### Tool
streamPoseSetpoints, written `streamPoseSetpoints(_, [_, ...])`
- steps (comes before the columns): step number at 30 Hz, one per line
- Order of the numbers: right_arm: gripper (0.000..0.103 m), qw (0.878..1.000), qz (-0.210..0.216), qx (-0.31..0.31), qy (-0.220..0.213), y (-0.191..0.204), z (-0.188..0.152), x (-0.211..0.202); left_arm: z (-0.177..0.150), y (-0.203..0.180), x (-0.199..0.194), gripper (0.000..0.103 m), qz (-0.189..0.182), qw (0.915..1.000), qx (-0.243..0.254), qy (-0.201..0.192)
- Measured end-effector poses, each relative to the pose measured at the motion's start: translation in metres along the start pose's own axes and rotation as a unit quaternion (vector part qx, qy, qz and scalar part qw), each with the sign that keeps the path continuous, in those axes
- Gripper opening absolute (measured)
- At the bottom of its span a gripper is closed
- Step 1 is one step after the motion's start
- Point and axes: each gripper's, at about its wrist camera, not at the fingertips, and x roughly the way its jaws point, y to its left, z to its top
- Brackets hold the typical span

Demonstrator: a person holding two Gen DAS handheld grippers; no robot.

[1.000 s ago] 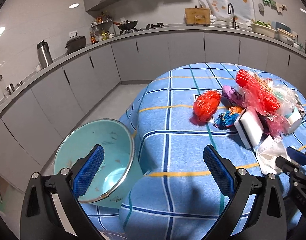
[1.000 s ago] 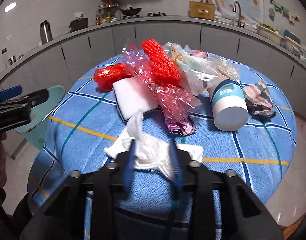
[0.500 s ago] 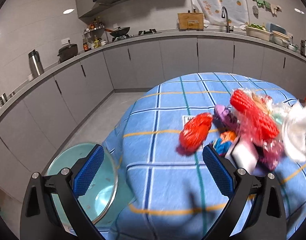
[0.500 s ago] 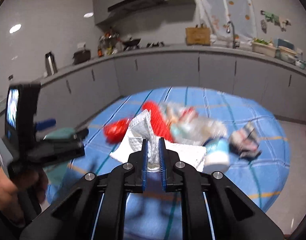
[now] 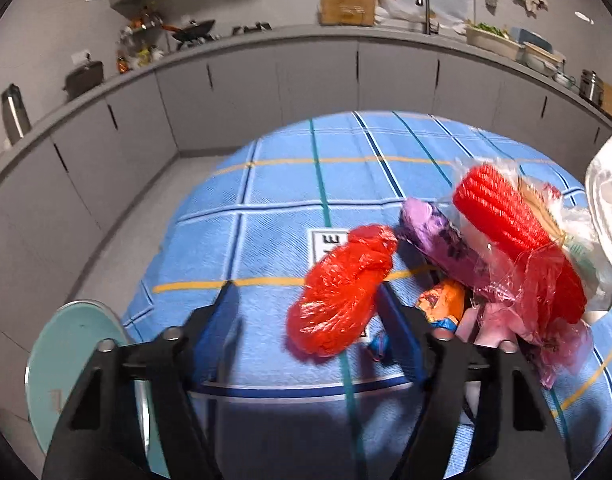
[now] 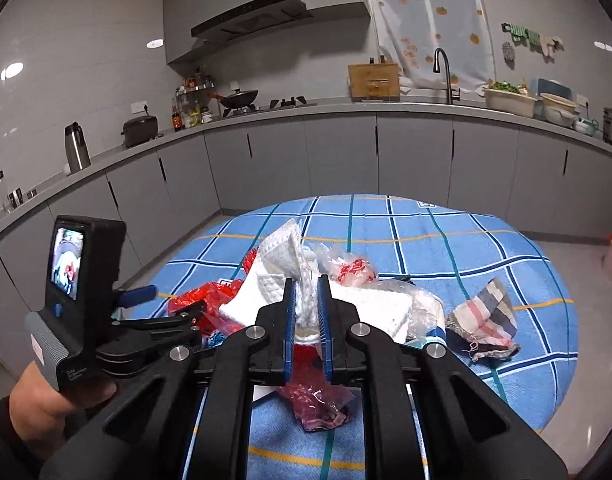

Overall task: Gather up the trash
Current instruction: 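Carry the red plastic bag and white tissue over the teal bucket with both tools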

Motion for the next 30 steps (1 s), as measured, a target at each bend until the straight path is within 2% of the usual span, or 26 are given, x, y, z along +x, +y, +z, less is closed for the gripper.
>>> streamPoseSetpoints(1, [0.012,1.0,-0.001,-0.002,0.002,0.001,-0.001,0.001,-0.001,-0.002,0.002,0.033,-0.012,0.9999,0.002,0.002])
streamPoseSetpoints(4, [0.012,1.0,-0.004,-0.005,0.005,0.003,-0.004,0.005,-0.003,-0.005,0.0,0.018,-0.029,0.9996,0.004,0.004])
streamPoseSetpoints(11, [0.012,1.0,0.002,-0.011,0.0,0.008,-0.002,0.002,-0.006,0.0,-0.043,0.015,-0.021,0.9991,0.003,-0.036])
streamPoseSetpoints(18, [0.012,0.999,0.013,-0.028,-0.01,0.028,0.001,-0.01,-0.016,0.012,-0.091,0.015,0.039,0.9964,0.002,-0.075])
streamPoseSetpoints(30, [0.012,0.996,0.071,-0.058,-0.018,0.082,0.011,-0.012,-0.035,0.063,-0.127,0.015,0.111,0.9897,-0.035,-0.083])
